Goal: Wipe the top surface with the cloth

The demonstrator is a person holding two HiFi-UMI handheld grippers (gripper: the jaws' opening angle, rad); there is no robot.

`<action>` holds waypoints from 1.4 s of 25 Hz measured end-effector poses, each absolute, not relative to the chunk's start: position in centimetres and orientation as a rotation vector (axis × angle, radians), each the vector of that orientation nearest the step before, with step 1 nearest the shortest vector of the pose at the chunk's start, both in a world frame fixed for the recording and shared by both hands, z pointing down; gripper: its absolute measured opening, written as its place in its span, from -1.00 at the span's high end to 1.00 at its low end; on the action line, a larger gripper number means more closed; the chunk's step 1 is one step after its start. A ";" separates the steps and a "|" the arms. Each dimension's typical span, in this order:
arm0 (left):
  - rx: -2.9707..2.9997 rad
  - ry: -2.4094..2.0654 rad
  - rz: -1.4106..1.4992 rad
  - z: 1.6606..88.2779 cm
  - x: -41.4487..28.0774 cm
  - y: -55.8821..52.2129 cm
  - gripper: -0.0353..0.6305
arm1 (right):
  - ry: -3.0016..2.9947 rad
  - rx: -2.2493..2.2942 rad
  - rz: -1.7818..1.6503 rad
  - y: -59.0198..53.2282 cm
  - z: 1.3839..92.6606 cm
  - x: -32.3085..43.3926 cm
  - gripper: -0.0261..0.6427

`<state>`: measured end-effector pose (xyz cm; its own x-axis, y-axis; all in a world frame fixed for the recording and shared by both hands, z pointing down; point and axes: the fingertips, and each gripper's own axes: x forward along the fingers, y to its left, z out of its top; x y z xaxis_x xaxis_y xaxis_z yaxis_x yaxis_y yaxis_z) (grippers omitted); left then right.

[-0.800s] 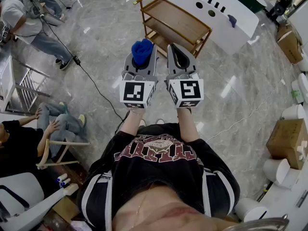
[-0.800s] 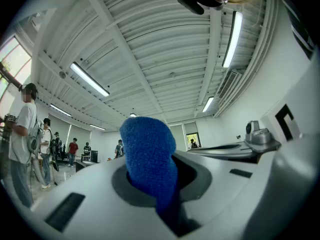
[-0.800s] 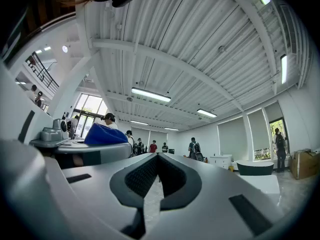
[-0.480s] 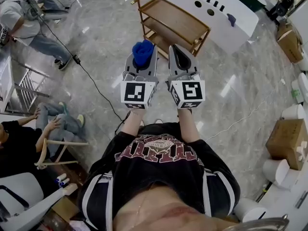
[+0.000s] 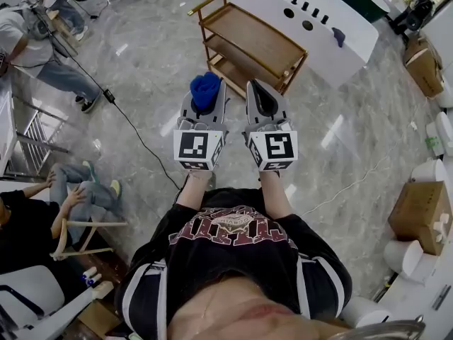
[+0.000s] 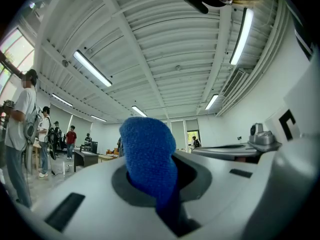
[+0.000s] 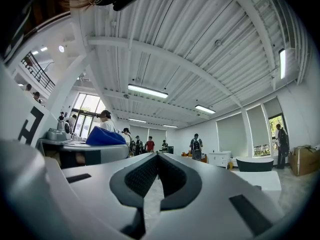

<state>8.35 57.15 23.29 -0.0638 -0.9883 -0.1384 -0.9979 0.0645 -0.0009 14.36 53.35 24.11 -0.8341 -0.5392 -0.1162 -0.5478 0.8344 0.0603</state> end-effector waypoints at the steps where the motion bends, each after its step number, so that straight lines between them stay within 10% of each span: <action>1: -2.089 2.204 0.148 23.4 7.7 56.3 0.61 | 2.914 -0.876 0.143 52.6 24.2 13.7 0.88; 35: -2.334 2.017 0.208 23.6 -15.7 35.2 0.61 | 2.951 -0.711 0.132 34.1 24.9 -9.6 0.87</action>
<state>-15.71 35.19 23.63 0.1405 -0.9810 -0.1340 -0.9877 -0.1482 0.0499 -9.61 34.11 24.91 -0.8854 -0.4490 -0.1205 -0.4579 0.8870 0.0600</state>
